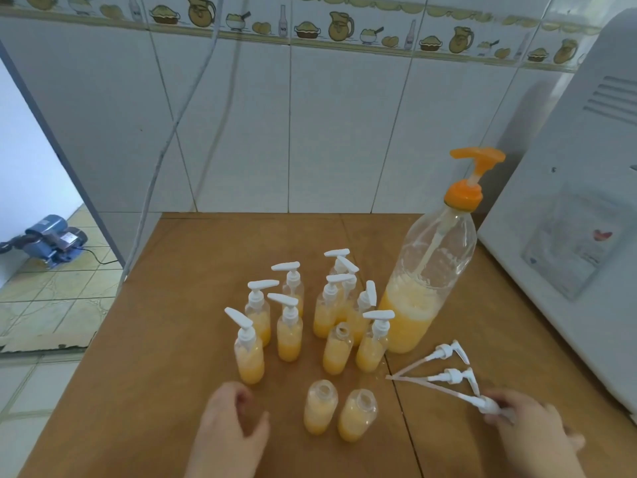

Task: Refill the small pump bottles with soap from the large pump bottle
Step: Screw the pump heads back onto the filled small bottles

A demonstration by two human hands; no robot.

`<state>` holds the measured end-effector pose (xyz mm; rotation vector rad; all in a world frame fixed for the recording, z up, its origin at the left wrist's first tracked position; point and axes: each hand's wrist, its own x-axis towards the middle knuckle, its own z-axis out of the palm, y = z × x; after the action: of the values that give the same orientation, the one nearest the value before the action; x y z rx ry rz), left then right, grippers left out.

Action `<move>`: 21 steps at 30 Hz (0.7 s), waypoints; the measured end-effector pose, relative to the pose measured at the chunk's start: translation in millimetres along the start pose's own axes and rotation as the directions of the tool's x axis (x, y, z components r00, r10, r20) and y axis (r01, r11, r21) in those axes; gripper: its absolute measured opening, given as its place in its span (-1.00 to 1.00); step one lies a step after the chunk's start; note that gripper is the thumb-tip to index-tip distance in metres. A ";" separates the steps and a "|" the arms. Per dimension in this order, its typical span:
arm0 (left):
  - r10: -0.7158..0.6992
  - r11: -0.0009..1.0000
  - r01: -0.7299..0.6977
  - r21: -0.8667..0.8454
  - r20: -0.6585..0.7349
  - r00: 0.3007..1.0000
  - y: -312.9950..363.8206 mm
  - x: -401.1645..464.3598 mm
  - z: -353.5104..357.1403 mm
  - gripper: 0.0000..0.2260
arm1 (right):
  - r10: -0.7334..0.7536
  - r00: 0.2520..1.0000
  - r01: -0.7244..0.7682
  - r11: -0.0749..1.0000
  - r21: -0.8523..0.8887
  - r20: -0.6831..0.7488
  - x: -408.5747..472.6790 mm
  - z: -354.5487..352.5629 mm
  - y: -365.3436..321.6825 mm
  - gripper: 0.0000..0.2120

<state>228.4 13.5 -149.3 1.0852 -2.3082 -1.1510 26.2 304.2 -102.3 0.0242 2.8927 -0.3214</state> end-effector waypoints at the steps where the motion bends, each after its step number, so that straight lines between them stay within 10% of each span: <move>1: 0.046 0.999 -0.044 -0.024 0.090 0.995 0.1 -4.5 3.7 -0.66 | -0.046 0.999 0.046 0.998 0.032 0.019 -1.7 -7.3 0.7 -0.70; 8: 0.266 0.963 -0.248 -0.104 0.505 0.821 26.8 3.8 27.2 -0.31 | -0.542 0.792 0.597 0.782 0.176 -0.279 -20.3 -44.0 -23.6 -0.50; 14: 0.253 0.967 -0.217 -0.131 0.456 0.853 32.8 4.7 31.5 -0.58 | -0.689 0.579 0.758 0.652 -0.023 -0.436 -35.1 -43.2 -53.0 -0.73; 21: 0.369 0.928 -0.360 -0.098 0.388 0.845 37.9 3.1 15.9 -0.60 | -0.712 0.514 0.764 0.633 -0.122 -0.479 -38.7 -37.8 -60.4 -0.75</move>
<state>198.8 33.9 -129.2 0.3834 -2.6440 -1.3267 52.9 253.9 -44.5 -1.3637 3.1823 -0.6978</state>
